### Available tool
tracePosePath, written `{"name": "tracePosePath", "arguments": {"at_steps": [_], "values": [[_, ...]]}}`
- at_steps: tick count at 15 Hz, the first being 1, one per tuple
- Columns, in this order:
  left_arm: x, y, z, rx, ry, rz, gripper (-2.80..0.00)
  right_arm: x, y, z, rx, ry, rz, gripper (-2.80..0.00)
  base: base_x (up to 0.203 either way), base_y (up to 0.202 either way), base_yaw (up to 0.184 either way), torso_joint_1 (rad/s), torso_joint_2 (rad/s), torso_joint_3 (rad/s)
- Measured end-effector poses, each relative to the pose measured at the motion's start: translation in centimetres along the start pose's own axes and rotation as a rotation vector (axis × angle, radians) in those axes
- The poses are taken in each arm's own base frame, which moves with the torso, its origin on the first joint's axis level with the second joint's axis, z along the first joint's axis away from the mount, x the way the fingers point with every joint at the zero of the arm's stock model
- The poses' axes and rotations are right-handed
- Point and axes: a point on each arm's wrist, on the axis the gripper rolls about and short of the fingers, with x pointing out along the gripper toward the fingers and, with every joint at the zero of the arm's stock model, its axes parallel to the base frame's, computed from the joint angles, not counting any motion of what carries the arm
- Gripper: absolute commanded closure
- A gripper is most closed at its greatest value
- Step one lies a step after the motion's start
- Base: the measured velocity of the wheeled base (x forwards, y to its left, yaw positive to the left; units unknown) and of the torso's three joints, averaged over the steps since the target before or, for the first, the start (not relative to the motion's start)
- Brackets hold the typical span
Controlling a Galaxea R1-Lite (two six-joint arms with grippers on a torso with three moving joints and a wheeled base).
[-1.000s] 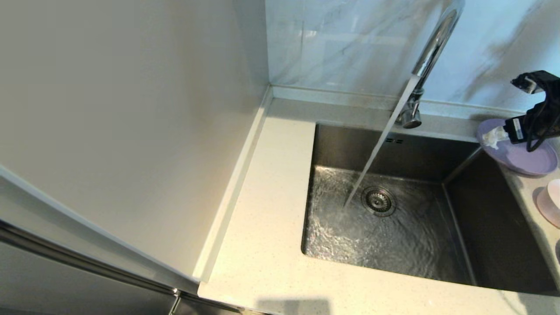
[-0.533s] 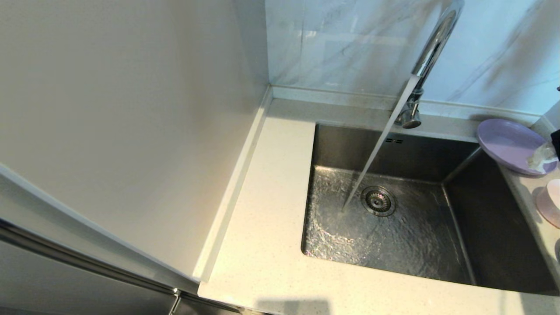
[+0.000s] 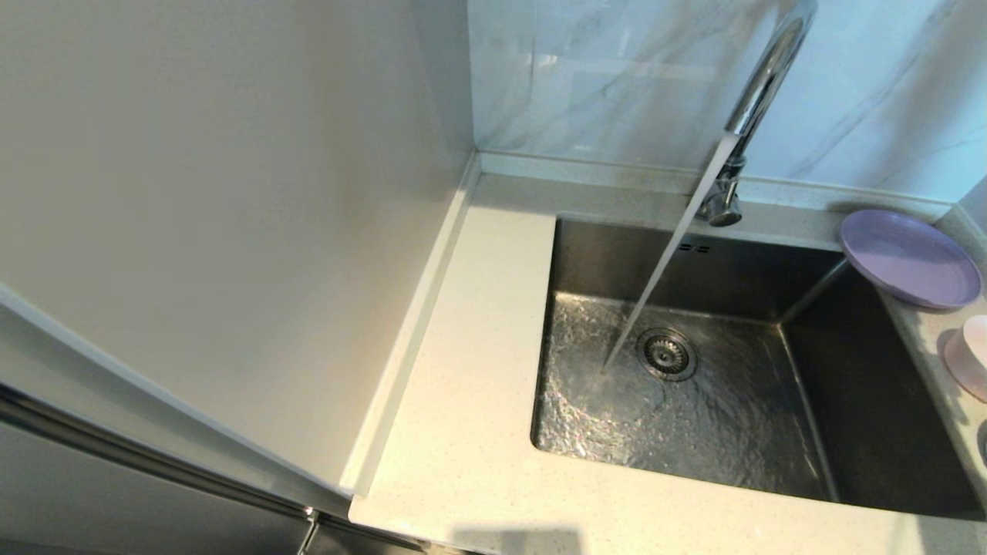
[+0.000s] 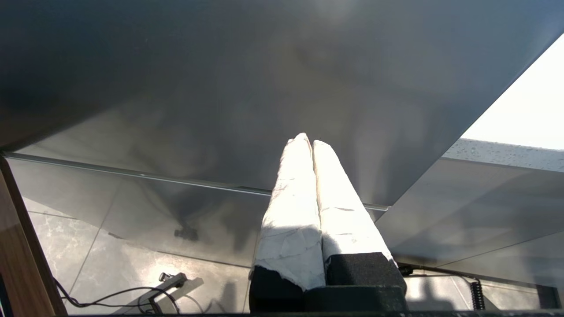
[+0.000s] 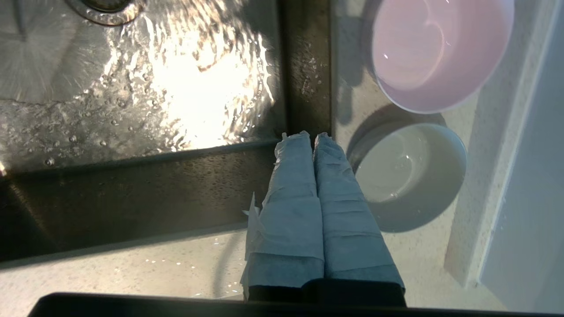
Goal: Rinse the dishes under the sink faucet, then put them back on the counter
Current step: Pick up the bowl
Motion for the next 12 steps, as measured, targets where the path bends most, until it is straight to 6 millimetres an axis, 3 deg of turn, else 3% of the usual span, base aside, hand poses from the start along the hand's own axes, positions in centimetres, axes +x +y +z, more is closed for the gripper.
{"name": "tracePosePath", "arguments": {"at_steps": [1,2,12], "values": [[0.0,0.0,0.0,0.0,0.0,0.0,0.0,0.6,-0.1,-0.1,0.011,0.022,-0.023,0.0,0.0,0.0,0.0,0.0,0.0,0.0],[0.0,0.0,0.0,0.0,0.0,0.0,0.0,1.3,-0.3,-0.1,0.018,0.044,-0.04,-2.8,0.0,0.0,0.0,0.0,0.0,0.0],[0.0,0.0,0.0,0.0,0.0,0.0,0.0,5.5,-2.3,0.8,0.076,0.102,-0.057,-2.8,0.0,0.0,0.0,0.0,0.0,0.0]]}}
